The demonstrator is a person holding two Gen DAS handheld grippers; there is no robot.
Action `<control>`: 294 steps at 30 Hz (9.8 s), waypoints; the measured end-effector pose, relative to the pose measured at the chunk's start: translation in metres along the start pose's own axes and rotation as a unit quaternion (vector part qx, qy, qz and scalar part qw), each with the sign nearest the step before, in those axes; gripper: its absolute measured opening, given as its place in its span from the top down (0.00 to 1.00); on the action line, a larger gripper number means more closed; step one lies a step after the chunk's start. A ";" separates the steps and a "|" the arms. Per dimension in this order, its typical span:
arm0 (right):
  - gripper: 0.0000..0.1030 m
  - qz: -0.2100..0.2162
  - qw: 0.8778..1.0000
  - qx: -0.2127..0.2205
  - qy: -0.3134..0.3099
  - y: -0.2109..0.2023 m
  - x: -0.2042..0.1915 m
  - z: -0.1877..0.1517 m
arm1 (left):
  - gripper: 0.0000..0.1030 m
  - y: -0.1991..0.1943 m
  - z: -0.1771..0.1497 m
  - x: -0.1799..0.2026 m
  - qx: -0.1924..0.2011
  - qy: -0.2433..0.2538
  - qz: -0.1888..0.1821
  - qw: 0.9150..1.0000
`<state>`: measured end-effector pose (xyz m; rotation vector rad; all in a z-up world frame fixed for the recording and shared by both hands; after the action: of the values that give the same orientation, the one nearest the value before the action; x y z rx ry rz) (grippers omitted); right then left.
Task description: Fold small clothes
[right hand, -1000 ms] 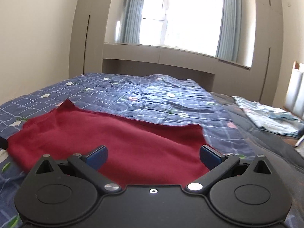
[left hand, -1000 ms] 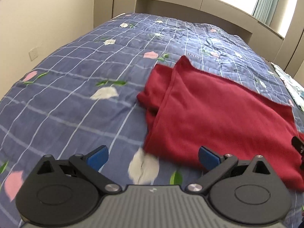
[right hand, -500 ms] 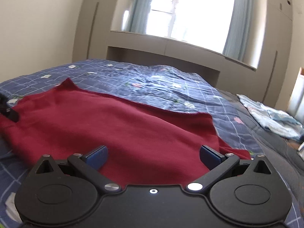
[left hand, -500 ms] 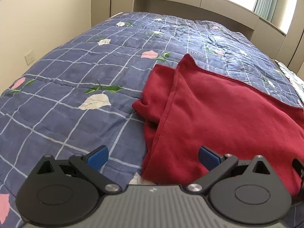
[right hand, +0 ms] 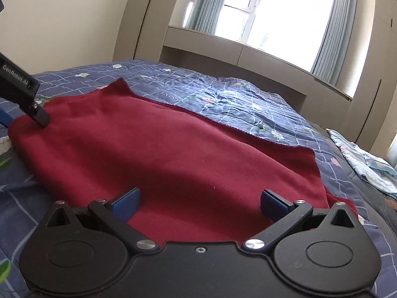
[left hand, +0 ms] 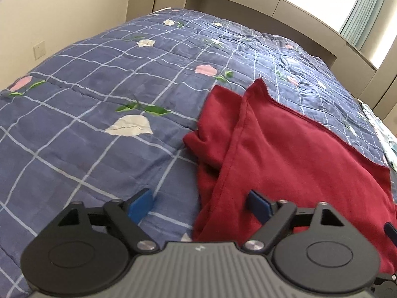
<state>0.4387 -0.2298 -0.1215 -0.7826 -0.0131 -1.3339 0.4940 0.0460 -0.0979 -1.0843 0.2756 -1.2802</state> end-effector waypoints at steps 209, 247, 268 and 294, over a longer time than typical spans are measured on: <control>0.01 0.007 0.974 -0.014 0.225 0.006 0.211 -0.034 | 0.02 -0.034 -0.086 0.192 0.003 0.182 -0.067 0.981; 0.76 0.137 0.967 -0.010 0.216 -0.100 0.124 -0.073 | 0.00 -0.023 -0.094 0.153 -0.079 0.093 -0.023 0.992; 0.06 0.032 0.975 0.038 0.218 -0.111 0.161 -0.081 | 0.00 -0.020 -0.081 0.181 -0.037 0.191 -0.055 0.979; 0.01 -0.047 0.955 -0.059 0.287 0.042 0.210 -0.102 | 0.00 0.052 -0.054 0.215 -0.031 0.188 -0.097 0.977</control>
<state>0.4897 -0.4617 -0.1274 -0.4728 0.4992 -1.6232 0.5595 -0.1716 -0.0835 -0.9319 0.5074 -1.6628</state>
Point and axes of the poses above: each gripper's, at about its wrist camera, not at the fingertips, and y roughly the way its jaws point, x to its right, z to its top, the point moved 1 cm from there along y, roughly the way its jaws point, and after that the axes turned 13 degrees about -y, right-handed, at the moved point
